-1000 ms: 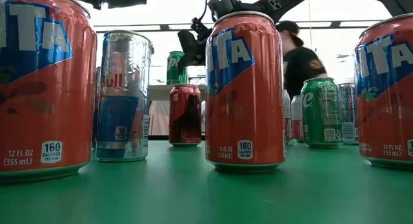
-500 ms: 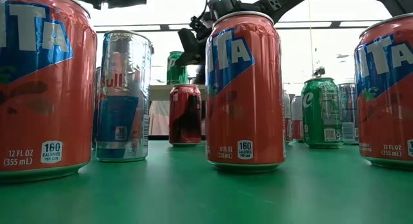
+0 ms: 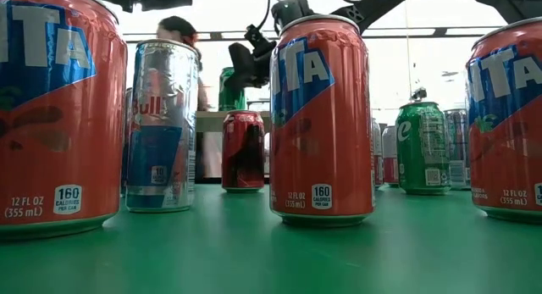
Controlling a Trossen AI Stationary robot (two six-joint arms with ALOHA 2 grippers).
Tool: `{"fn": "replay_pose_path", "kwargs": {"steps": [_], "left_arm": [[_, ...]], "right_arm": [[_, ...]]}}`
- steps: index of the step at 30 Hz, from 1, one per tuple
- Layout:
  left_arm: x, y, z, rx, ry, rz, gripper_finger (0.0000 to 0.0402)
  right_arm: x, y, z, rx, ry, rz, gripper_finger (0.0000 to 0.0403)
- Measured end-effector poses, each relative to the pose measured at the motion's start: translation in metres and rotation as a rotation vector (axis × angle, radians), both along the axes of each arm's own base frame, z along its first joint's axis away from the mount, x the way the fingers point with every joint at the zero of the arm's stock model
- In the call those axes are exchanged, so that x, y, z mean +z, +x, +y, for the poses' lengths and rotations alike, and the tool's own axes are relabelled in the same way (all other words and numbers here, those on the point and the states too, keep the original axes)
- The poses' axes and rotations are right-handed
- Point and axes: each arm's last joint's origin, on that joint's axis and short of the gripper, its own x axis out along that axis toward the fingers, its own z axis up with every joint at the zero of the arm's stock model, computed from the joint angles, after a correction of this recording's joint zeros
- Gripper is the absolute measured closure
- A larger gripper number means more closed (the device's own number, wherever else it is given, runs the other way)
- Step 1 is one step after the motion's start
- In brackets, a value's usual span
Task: Place canned beverage on shelf
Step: Put the blue can on the shelf
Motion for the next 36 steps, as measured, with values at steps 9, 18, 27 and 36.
{"fn": "replay_pose_path", "kwargs": {"steps": [9,18,27,36], "left_arm": [[0.000,0.000,0.000,0.000,0.000,0.000,0.0399],[0.000,0.000,0.000,0.001,0.000,0.000,0.0399],[0.000,0.000,0.000,0.001,0.001,0.001,0.0399],[0.000,0.000,0.000,0.001,0.005,0.002,0.0399]], "right_arm": [[-0.002,-0.002,-0.007,-0.014,0.002,0.005,0.0394],[-0.001,-0.004,-0.011,-0.024,0.002,0.004,0.0394],[-0.001,-0.006,-0.016,-0.036,0.002,0.003,0.0394],[-0.003,-0.008,-0.018,-0.045,0.017,0.010,0.0394]]}}
